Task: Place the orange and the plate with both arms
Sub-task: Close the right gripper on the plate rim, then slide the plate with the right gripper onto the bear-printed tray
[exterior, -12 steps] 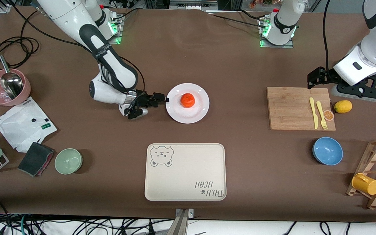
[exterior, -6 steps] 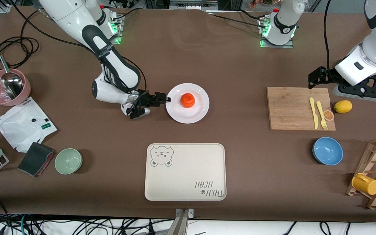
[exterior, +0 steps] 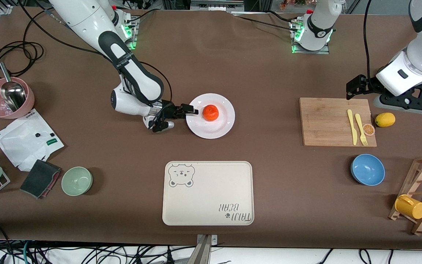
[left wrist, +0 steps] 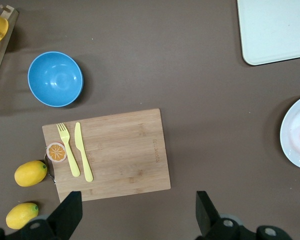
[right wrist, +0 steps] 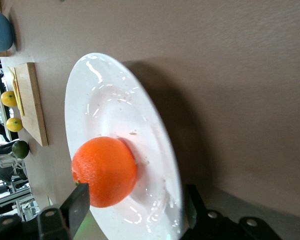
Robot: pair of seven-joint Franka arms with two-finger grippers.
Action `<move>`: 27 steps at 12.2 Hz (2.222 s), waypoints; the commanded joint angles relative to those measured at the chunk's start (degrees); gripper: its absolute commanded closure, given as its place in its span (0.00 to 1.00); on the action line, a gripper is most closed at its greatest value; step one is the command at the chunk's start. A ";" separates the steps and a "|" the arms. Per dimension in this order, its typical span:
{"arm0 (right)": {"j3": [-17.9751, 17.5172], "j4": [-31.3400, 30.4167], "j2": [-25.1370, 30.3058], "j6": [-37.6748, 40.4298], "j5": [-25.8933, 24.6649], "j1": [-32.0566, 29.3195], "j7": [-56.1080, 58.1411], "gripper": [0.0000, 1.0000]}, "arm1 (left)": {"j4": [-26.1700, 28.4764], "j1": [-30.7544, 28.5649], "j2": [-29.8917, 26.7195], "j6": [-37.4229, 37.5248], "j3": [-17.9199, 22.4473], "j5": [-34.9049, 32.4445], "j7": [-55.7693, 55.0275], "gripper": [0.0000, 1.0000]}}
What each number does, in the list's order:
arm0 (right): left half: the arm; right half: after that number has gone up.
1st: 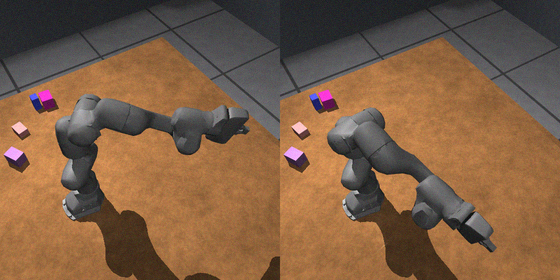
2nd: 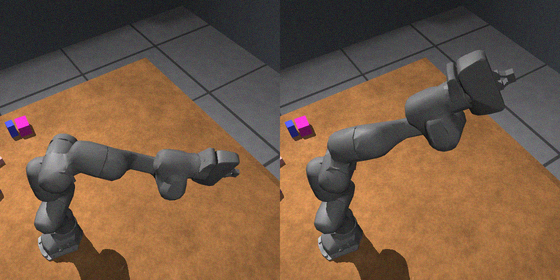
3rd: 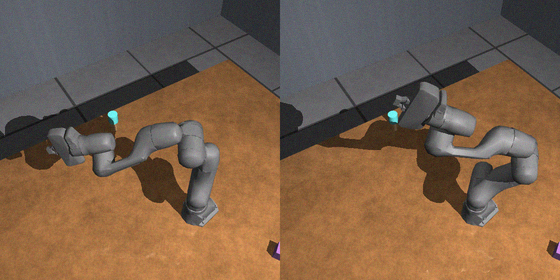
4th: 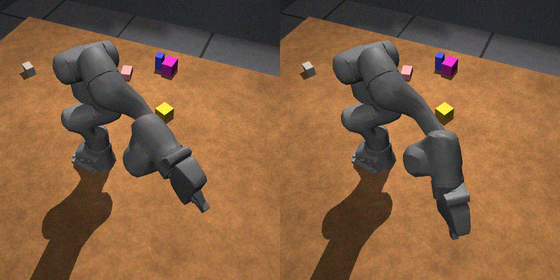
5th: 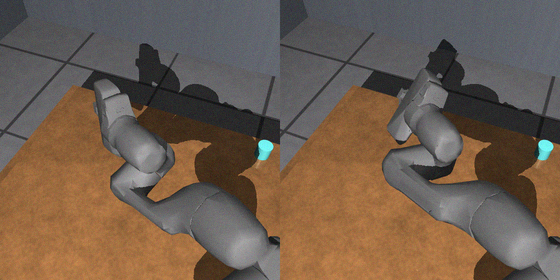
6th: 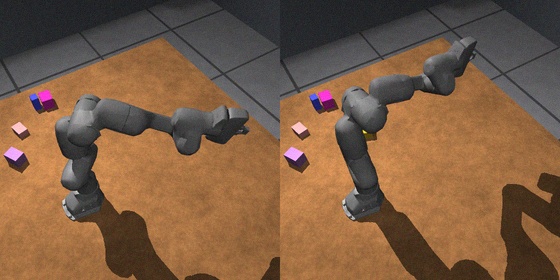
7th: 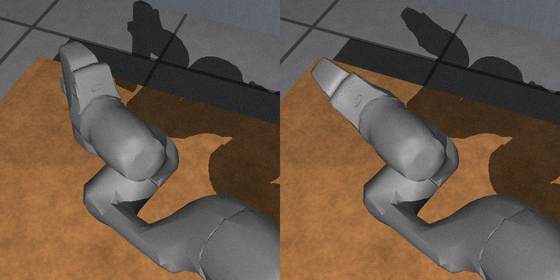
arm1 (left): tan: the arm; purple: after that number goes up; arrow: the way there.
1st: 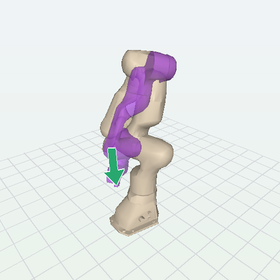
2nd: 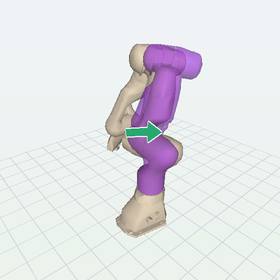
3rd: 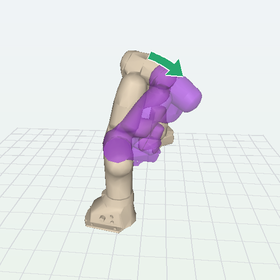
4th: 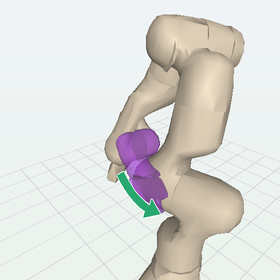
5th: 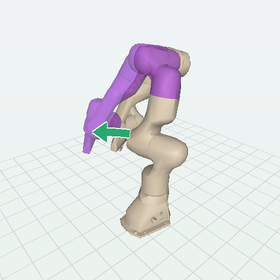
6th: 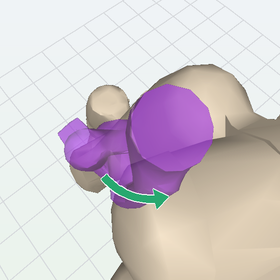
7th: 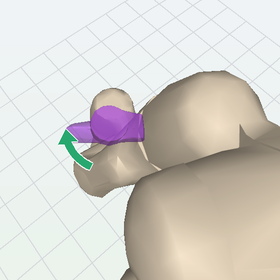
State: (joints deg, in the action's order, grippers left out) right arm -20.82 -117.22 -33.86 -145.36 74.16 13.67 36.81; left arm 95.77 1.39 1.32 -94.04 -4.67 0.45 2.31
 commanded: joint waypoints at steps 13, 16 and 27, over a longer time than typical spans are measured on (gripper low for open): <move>-0.28 3.04 -4.81 -0.71 1.96 -0.13 6.43 1.00 | -1.81 -0.24 0.79 1.50 -0.26 -1.15 -0.20 0.00; -0.19 4.53 -6.30 -0.71 2.22 -0.83 6.43 1.00 | -1.81 -0.24 0.79 1.50 -0.26 -1.15 -0.29 0.00; -0.10 38.49 -23.76 -0.10 4.51 -1.72 -7.01 1.00 | -1.81 -0.24 0.79 1.50 -0.26 -1.15 -0.29 0.00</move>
State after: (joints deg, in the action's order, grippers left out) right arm -20.35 -91.03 -48.77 -145.61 78.56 11.39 30.98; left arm 95.71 1.37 1.34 -93.85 -4.66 0.45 2.31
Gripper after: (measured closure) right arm 0.952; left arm 0.000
